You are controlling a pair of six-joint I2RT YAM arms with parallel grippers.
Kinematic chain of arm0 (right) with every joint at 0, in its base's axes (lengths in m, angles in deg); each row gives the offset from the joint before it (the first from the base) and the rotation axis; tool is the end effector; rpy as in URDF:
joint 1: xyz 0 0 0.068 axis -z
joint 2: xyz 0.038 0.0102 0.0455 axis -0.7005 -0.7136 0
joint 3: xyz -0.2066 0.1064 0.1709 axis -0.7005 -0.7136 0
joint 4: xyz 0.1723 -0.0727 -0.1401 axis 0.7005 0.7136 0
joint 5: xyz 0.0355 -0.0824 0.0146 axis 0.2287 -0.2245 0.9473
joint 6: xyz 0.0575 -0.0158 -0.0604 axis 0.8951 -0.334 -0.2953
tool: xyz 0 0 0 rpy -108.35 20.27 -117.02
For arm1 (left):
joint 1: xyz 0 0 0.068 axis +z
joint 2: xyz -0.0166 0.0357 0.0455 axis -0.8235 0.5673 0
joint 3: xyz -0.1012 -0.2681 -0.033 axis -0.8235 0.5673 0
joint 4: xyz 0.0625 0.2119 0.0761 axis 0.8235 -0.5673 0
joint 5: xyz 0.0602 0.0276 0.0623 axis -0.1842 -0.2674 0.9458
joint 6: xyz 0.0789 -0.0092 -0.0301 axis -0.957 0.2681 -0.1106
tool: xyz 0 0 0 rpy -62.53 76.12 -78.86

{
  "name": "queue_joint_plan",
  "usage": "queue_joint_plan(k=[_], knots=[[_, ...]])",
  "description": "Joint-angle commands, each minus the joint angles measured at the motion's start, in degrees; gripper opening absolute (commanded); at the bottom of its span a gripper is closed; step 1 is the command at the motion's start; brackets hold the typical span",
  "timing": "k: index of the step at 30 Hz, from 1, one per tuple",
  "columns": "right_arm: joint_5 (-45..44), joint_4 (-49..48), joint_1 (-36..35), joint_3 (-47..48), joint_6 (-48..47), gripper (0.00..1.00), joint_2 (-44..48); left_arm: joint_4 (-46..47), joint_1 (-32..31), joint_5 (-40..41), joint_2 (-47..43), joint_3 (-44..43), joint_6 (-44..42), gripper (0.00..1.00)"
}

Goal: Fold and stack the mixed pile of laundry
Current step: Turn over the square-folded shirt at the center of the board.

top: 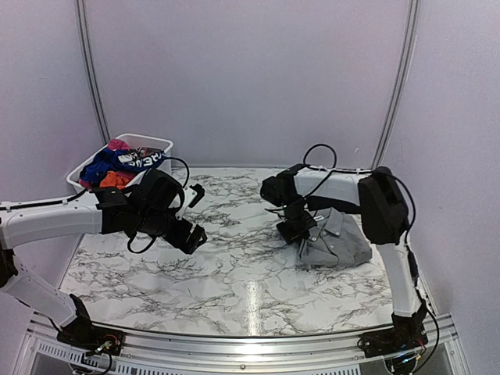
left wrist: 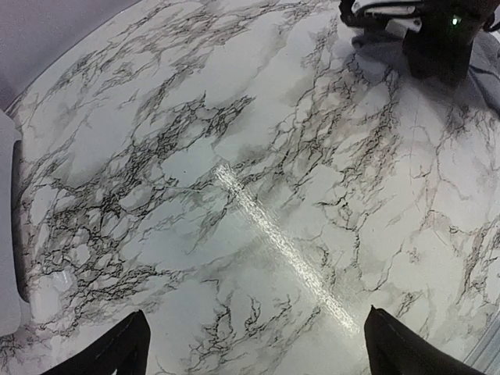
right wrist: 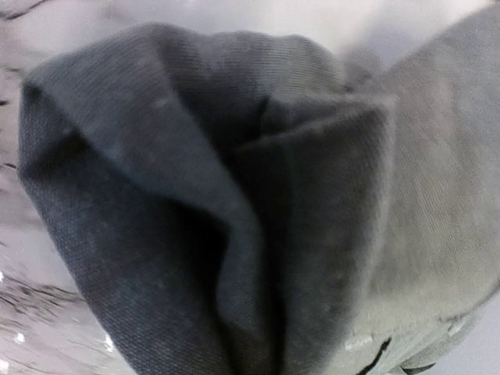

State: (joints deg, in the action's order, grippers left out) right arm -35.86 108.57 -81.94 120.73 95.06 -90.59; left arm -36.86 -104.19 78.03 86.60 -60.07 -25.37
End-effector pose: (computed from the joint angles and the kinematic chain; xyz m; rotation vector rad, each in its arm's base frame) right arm 0.3242 0.2274 0.1543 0.5259 -3.0684 0.4038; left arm 0.2042 -0.2173 0.2599 0.8162 2.2110 -0.3003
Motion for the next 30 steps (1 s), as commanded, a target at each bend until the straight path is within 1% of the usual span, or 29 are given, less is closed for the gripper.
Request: queue_joint_plan(k=[1, 4, 6, 7, 8, 9, 10, 11, 13, 15, 17, 18, 20, 22, 24, 26, 30], knots=[[10.52, -2.5, -5.87, 14.96, 3.25, 0.0, -9.48, -1.45, 2.52, -2.66, -3.74, 1.49, 2.96, 0.99], [17.6, -3.26, -8.16, 24.78, 3.78, 0.0, -15.61, -1.46, 3.77, -3.55, -5.34, 2.47, 4.3, 0.99], [22.47, -4.59, -8.88, 29.44, 4.45, 0.0, -17.86, -1.2, 4.57, -4.56, -6.45, 3.17, 5.62, 0.99], [25.63, -6.17, -8.91, 30.66, 4.89, 0.02, -18.13, -0.98, 5.05, -4.96, -7.04, 3.55, 6.71, 0.99], [30.7, -9.31, -8.92, 30.6, 5.47, 0.1, -17.45, -0.54, 5.71, -5.76, -7.69, 3.92, 7.77, 0.99], [33.8, -12.65, -8.93, 29.67, 6.27, 0.2, -15.99, 0.23, 6.18, -6.77, -8.38, 4.45, 8.64, 0.99], [37.09, -16.22, -8.91, 28.44, 6.87, 0.32, -14.1, 1.19, 6.44, -7.06, -9.17, 4.94, 9.68, 0.99], [39.87, -19.97, -8.86, 27.07, 7.28, 0.4, -11.82, 2.15, 6.55, -6.99, -10.01, 5.38, 10.71, 0.99], [42.98, -25.91, -8.3, 23.85, 8.14, 0.49, -6.05, 3.57, 6.64, -6.62, -10.57, 5.32, 12.93, 0.99], [44.99, -31.96, -6.81, 17.63, 8.8, 0.53, 1.8, 4.09, 6.65, -7.3, -9.18, 4.09, 13.57, 0.99], [46.75, -38.55, -4.12, 8.2, 9.86, 0.54, 10.49, 5.18, 6.57, -10.74, -6.97, 2.17, 13.59, 0.99], [47.42, -41.73, -2.53, 1.0, 10.29, 0.53, 16.2, 6.0, 6.52, -11.89, -5.63, 1.26, 14.24, 0.99], [47.79, -45.69, 1.59, -9.6, 9.64, 0.51, 23.36, 7.68, 6.25, -14.4, -2.49, -1.01, 15.63, 0.99], [48.75, -46.8, 5.99, -17.82, 7.63, 0.44, 27.82, 8.93, 5.31, -15.58, 1.0, -3.8, 16.82, 0.99], [49.5, -46.82, 9.41, -23.46, 4.1, 0.38, 30.03, 10.23, 4.01, -18.43, 4.91, -7.07, 16.68, 0.99], [50.18, -45.91, 11.61, -26.46, 0.48, 0.33, 30.31, 11.13, 2.27, -19.22, 9.57, -10.7, 17.91, 0.99], [52.65, -46.91, 13.97, -29.24, -4.57, 0.27, 26.12, 12.04, -0.76, -20.62, 19.85, -17.67, 22.47, 0.97]])
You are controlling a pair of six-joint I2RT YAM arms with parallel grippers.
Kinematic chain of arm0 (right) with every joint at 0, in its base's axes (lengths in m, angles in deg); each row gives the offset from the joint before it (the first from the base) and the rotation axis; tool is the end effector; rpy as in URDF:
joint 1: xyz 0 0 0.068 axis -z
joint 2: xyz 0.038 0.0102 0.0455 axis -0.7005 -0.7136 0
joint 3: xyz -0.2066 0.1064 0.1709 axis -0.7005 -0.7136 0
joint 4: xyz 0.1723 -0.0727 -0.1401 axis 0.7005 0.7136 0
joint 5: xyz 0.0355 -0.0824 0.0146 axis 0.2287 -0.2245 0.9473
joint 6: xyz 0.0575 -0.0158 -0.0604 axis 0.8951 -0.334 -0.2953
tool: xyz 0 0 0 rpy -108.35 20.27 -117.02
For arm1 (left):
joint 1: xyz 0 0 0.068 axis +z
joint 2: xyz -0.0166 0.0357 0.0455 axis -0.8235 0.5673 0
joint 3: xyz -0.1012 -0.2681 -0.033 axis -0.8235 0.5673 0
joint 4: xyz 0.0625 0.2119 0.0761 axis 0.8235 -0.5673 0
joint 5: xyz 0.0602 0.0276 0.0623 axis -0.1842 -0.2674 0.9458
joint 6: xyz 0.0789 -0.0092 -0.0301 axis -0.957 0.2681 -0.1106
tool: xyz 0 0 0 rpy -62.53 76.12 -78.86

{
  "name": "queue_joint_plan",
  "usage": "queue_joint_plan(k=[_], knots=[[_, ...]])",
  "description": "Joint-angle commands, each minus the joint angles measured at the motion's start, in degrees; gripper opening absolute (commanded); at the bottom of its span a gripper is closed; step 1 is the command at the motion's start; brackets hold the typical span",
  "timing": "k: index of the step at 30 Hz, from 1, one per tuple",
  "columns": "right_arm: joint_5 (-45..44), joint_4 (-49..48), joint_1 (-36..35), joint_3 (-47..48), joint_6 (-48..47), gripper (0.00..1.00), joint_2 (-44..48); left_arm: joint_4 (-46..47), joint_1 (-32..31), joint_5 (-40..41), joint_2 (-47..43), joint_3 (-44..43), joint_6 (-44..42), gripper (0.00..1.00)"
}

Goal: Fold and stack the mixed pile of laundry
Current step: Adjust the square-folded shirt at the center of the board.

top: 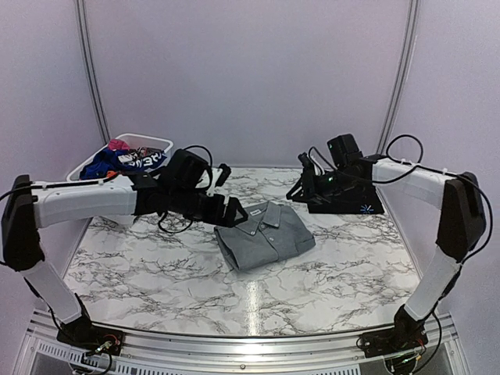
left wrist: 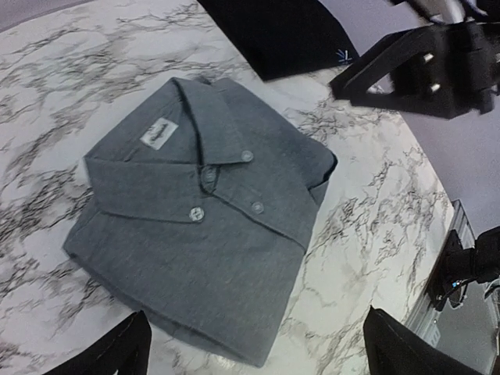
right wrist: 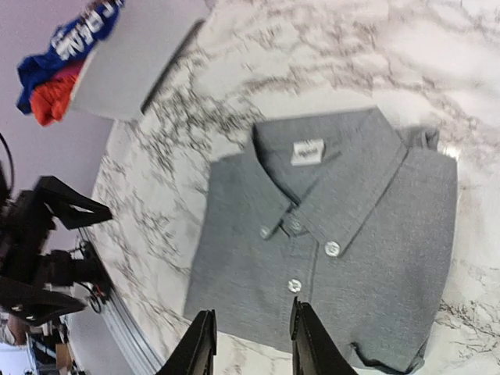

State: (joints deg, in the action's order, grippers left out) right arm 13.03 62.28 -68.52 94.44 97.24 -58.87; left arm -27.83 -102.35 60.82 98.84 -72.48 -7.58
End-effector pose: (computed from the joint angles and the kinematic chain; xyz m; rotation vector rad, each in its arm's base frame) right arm 0.3189 0.1902 0.2833 -0.3871 2.4196 1.1086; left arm 0.2457 -0.2804 0.2831 0.5793 2.2369 -0.8358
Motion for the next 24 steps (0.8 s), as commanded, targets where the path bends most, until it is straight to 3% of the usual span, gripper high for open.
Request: queue_joint_plan(k=[1, 5, 10, 18, 21, 24], knots=[[4.16, -0.84, 0.97, -3.09, -7.68, 0.25, -7.09, 3.35, -3.43, -4.19, 10.36, -6.59, 6.09, 0.95], [5.03, -0.35, 1.23, -3.73, -11.21, 0.2, -12.68, 4.34, -5.56, -6.08, 19.68, -10.01, 11.28, 0.81], [6.69, -1.5, 0.91, -11.16, -12.25, 0.19, -12.31, 6.78, -5.91, -4.12, 23.09, -5.11, 17.02, 0.63], [13.94, -10.69, -4.51, -31.48, -4.14, 0.23, 1.9, 9.06, -5.92, -0.45, 18.46, 8.71, 20.3, 0.58], [16.57, -11.58, -5.67, -34.51, -2.14, 0.25, 8.34, 12.02, -5.91, -1.82, 14.84, 13.42, 19.63, 0.58], [16.41, -6.35, -1.1, -32.98, -4.19, 0.29, 15.14, 15.15, -5.91, -2.0, 8.41, 17.13, 18.8, 0.58]])
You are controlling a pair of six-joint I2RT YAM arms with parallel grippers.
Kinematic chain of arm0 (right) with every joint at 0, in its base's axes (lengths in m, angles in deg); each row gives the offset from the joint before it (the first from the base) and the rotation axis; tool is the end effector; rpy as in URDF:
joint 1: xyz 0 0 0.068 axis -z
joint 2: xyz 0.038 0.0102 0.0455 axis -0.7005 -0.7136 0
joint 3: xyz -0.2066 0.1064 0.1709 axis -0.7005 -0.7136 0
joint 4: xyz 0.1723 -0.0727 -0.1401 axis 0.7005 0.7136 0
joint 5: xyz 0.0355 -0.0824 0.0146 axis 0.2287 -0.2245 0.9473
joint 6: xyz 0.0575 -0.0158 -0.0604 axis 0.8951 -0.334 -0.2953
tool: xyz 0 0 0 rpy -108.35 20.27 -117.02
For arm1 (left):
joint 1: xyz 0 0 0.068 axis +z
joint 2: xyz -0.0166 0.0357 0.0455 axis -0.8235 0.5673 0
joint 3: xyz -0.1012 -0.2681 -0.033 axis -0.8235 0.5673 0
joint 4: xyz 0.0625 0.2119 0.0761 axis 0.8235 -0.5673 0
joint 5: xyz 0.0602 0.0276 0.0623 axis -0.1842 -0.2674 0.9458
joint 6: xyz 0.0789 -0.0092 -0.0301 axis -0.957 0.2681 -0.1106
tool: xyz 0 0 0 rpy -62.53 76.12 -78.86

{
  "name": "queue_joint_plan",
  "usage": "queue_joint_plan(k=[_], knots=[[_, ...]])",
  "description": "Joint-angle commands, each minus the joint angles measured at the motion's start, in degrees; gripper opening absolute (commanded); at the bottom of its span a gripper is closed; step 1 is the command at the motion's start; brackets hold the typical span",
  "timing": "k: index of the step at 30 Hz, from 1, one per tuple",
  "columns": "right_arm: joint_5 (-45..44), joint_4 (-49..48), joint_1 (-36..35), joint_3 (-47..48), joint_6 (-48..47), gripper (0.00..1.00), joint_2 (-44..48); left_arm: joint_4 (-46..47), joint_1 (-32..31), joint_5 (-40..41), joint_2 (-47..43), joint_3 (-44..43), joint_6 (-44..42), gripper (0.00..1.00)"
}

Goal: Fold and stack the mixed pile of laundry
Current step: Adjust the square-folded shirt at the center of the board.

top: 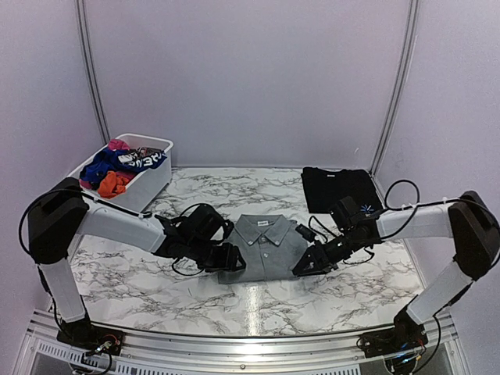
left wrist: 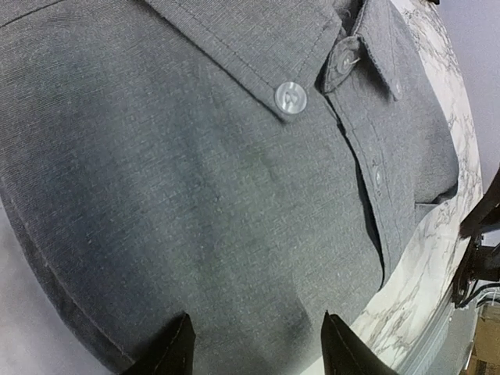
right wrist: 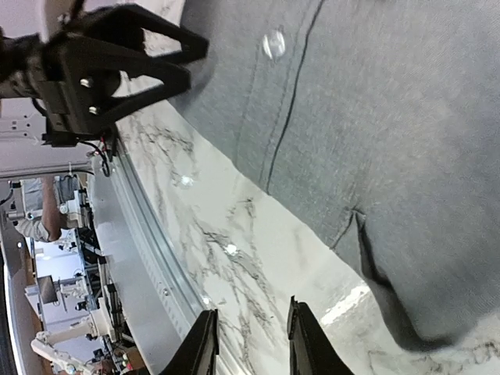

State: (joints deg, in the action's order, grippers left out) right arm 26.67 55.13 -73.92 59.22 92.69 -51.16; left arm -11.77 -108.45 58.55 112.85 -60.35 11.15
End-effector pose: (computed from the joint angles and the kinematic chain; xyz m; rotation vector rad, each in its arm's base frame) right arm 0.1949 0.1752 0.1676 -0.5843 2.7127 1.4046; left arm 0.2222 -0.3199 0.1577 0.3685 2.5641 -0.9579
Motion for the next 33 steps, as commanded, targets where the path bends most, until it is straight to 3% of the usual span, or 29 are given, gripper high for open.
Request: queue_joint_plan(k=[1, 6, 15, 21, 33], knots=[[2.69, 2.84, 7.03, 3.37, -0.57, 0.3, 9.48, -0.92, 0.26, 0.59, -7.6, 5.34, -0.47, 0.58], [-3.48, 7.44, 16.5, 8.35, -6.0, 0.33, 10.89, -2.44, 3.64, 2.65, -12.12, 4.51, -0.81, 0.57], [-8.43, 6.22, 16.88, 19.05, -8.04, 0.31, -7.14, -3.54, 8.47, 4.66, -5.4, -3.46, 0.45, 0.43], [-9.9, 8.17, 16.81, 25.7, -8.56, 0.38, -17.28, -7.43, 10.3, 6.56, -0.2, -8.38, 0.58, 0.37], [-5.23, 6.27, 16.71, 31.23, -6.77, 0.43, -26.96, -11.21, 12.14, 7.5, 3.9, -11.87, 0.28, 0.43]])
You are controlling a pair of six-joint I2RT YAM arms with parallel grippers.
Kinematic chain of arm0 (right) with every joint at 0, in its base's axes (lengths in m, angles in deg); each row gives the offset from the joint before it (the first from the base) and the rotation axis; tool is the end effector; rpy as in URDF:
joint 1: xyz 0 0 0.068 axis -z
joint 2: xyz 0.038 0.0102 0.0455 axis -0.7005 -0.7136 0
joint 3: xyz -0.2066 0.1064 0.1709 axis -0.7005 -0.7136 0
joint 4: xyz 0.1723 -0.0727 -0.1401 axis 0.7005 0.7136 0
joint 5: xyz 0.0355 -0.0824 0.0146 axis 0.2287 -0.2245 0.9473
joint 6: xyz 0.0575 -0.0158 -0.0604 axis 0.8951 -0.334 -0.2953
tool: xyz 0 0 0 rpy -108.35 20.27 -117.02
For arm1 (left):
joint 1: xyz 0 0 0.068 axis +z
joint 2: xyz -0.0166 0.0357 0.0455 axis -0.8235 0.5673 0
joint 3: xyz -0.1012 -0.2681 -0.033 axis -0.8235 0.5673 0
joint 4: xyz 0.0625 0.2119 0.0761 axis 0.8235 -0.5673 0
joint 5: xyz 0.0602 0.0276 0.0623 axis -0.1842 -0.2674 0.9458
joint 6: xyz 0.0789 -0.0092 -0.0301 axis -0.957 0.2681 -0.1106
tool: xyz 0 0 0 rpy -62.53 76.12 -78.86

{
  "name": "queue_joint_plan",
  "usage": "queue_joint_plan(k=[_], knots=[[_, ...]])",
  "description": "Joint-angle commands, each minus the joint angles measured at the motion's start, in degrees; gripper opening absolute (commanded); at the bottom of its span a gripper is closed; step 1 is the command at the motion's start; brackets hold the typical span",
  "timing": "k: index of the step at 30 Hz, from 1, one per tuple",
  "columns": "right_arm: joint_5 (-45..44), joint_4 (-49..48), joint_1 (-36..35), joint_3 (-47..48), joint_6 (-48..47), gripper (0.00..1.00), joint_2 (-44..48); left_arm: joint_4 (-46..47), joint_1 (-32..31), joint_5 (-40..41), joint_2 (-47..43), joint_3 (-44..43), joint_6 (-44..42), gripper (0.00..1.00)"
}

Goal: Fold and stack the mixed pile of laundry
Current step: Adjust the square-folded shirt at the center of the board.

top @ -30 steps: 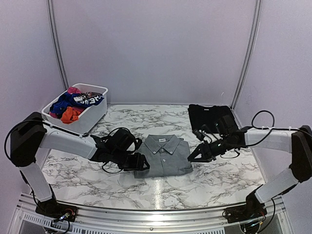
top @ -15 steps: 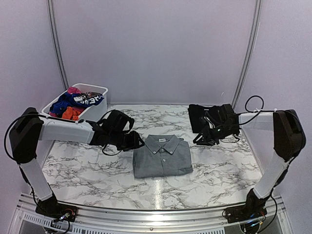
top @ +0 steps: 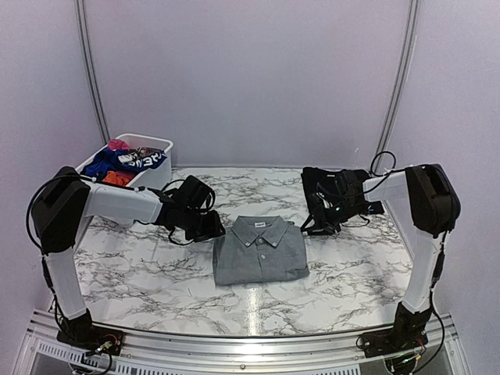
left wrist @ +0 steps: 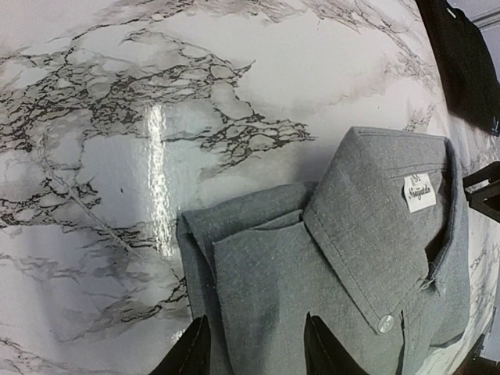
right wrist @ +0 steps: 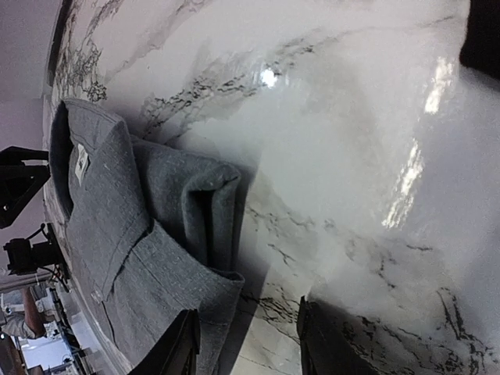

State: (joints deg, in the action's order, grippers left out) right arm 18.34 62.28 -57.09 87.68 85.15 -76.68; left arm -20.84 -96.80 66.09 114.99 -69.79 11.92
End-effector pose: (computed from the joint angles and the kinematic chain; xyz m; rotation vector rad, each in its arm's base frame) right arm 0.3572 0.1303 0.1423 -0.2696 2.7253 1.0995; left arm 0.3047 -0.2752 0.1754 0.0167 2.5313 -0.7283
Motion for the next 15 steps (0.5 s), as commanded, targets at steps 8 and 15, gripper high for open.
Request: queue_joint_plan(k=[8, 15], knots=[[8.61, -0.99, -0.7, 6.04, 1.54, 0.39, -4.02, -2.32, 0.88, -1.99, 4.25, -5.26, -1.42, 0.43], [6.64, 3.53, -2.39, 8.07, 0.31, 0.44, -6.43, -2.48, 1.31, -2.42, 4.48, -5.4, -1.09, 0.45]])
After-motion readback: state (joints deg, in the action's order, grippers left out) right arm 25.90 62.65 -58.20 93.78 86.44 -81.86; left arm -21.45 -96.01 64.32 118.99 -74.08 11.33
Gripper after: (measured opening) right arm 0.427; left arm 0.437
